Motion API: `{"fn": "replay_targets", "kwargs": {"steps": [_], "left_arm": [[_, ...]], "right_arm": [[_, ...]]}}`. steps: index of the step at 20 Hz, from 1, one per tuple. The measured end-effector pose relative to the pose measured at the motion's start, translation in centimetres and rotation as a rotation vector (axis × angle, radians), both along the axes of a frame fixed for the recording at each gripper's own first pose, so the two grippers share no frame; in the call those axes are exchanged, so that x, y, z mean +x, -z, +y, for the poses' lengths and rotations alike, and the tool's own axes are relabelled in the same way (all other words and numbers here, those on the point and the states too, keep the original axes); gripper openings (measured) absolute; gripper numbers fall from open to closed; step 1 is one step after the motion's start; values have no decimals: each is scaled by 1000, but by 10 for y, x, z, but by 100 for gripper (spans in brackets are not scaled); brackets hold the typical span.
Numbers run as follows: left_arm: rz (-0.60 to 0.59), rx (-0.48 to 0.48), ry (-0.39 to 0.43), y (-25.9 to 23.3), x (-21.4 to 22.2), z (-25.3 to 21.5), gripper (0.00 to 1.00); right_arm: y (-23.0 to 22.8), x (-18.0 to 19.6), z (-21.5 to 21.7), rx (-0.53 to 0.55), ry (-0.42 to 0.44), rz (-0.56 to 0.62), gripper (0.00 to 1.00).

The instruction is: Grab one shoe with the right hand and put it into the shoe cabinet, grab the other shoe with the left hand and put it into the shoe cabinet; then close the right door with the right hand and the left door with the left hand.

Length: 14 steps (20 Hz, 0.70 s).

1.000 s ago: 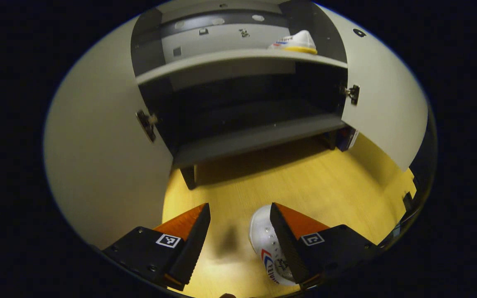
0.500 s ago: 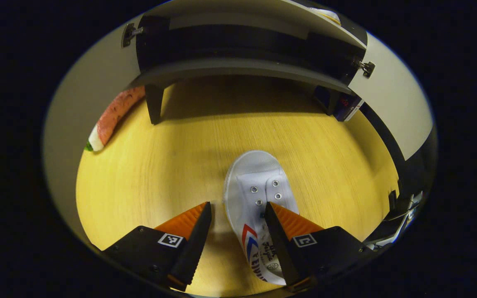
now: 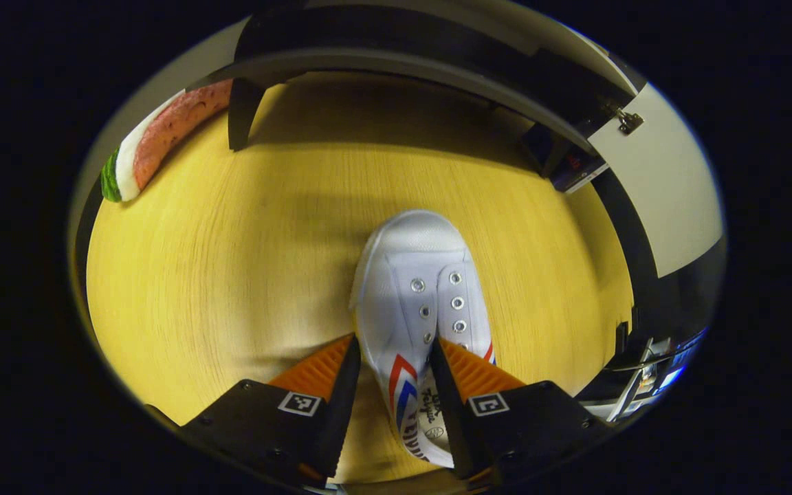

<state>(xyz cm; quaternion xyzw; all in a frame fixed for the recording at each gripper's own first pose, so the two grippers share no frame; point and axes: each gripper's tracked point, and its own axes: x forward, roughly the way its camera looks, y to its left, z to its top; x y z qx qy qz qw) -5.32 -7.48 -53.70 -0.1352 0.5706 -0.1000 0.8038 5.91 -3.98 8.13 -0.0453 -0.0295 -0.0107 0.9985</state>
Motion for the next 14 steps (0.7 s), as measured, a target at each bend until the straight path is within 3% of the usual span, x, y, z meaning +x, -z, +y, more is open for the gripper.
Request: {"fn": "replay_targets", "kwargs": {"steps": [2,5,7,10,13,14], "left_arm": [[19,-11,-38,1,-2,0,56],[16,-34,-82,0,0,2,34],[6,-26,-87,-3,1,1,27],[-81,17,-45,-19,10,3,24],[-175,17,-13,-58,22,-2,22],[-203,1,-19,-77,29,-5,22]], "right_arm": [[1,-1,-1,0,0,2,59],[1,-5,-4,-2,10,1,55],[-2,-6,-5,-4,16,-7,59],[-3,-9,-10,-10,29,-12,55],[-3,-12,-11,-4,37,-8,55],[-3,-13,-11,-4,38,-8,59]]}}
